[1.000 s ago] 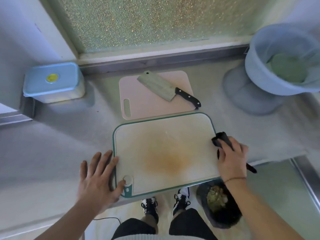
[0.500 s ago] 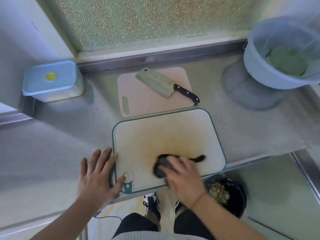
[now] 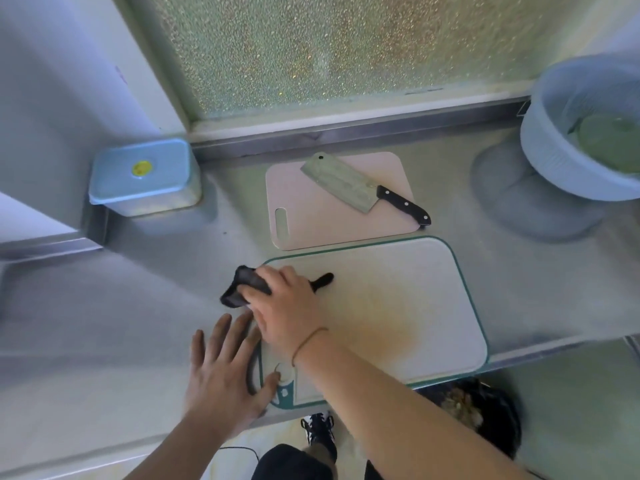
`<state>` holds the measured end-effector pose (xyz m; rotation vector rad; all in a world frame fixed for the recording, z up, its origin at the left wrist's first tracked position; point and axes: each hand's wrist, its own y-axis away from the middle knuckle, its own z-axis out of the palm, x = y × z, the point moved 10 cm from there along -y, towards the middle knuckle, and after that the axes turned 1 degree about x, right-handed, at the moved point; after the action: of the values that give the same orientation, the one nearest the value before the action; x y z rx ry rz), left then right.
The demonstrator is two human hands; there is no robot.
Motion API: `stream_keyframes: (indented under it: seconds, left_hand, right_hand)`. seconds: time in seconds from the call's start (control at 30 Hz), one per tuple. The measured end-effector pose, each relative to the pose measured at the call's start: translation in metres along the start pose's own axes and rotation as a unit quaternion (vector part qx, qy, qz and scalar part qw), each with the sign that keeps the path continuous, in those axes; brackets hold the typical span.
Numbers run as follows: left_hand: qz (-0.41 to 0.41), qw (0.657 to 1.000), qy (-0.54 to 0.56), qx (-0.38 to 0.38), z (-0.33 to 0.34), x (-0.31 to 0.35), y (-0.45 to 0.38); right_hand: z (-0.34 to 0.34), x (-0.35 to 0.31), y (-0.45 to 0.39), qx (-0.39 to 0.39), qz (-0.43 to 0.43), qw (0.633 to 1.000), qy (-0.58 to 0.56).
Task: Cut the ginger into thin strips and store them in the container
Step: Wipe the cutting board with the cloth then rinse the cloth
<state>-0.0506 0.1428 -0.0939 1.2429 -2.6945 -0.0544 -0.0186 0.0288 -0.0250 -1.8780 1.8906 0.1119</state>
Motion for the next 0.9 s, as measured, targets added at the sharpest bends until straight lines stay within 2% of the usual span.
stream_keyframes:
  seconds: [0.07, 0.13, 0.2, 0.3, 0.4, 0.47, 0.53, 0.57, 0.6, 0.67, 0.73, 0.77, 0.83, 0.9]
  left_hand:
    - [-0.004, 1.000, -0.010, 0.002, 0.001, -0.001, -0.001]
    - [0.000, 1.000, -0.012, 0.006, 0.001, -0.001, -0.001]
    - [0.005, 1.000, -0.013, 0.011, 0.001, -0.001, -0.001]
    - [0.003, 1.000, -0.017, 0.012, 0.001, 0.000, -0.002]
    - [0.004, 1.000, -0.026, 0.015, 0.001, 0.001, -0.003]
    - [0.004, 1.000, -0.024, 0.017, 0.000, 0.001, -0.003]
    - [0.003, 1.000, -0.020, 0.014, 0.000, 0.001, -0.002]
    - [0.002, 1.000, -0.018, 0.009, 0.001, 0.001, -0.002]
    - [0.000, 1.000, -0.017, 0.004, 0.001, 0.001, -0.002]
    - [-0.003, 1.000, -0.016, -0.003, 0.001, 0.001, -0.001]
    - [-0.002, 1.000, -0.012, -0.002, 0.001, 0.000, -0.002]
    - [-0.001, 1.000, -0.013, 0.000, 0.001, 0.000, -0.002]
    - [0.001, 1.000, -0.022, -0.001, 0.002, 0.000, -0.002]
    - [0.000, 1.000, -0.028, 0.007, 0.003, 0.000, -0.003]
  right_hand:
    - [0.029, -0.013, -0.011, -0.036, -0.005, 0.999, 0.014]
    - [0.030, 0.004, -0.010, -0.022, 0.007, 0.999, 0.032]
    - [0.019, 0.034, -0.002, -0.016, 0.020, 0.998, 0.052]
    - [-0.014, 0.108, 0.025, 0.010, 0.086, 0.994, 0.072]
    - [-0.067, 0.221, 0.080, 0.026, 0.222, 0.968, 0.110]
    - [-0.115, 0.293, 0.122, 0.050, 0.365, 0.922, 0.121]
    - [-0.146, 0.321, 0.139, 0.084, 0.455, 0.879, 0.119]
    - [-0.150, 0.311, 0.130, 0.113, 0.448, 0.879, 0.120]
    - [-0.147, 0.285, 0.110, 0.146, 0.407, 0.895, 0.108]
    - [-0.115, 0.201, 0.059, 0.162, 0.280, 0.943, 0.082]
    - [-0.058, 0.105, 0.015, 0.098, 0.144, 0.984, 0.045]
    - [-0.030, 0.062, 0.001, 0.062, 0.098, 0.993, 0.025]
    - [0.012, 0.010, -0.014, 0.006, 0.068, 0.998, -0.017]
    - [0.028, 0.002, -0.015, -0.013, 0.058, 0.998, 0.003]
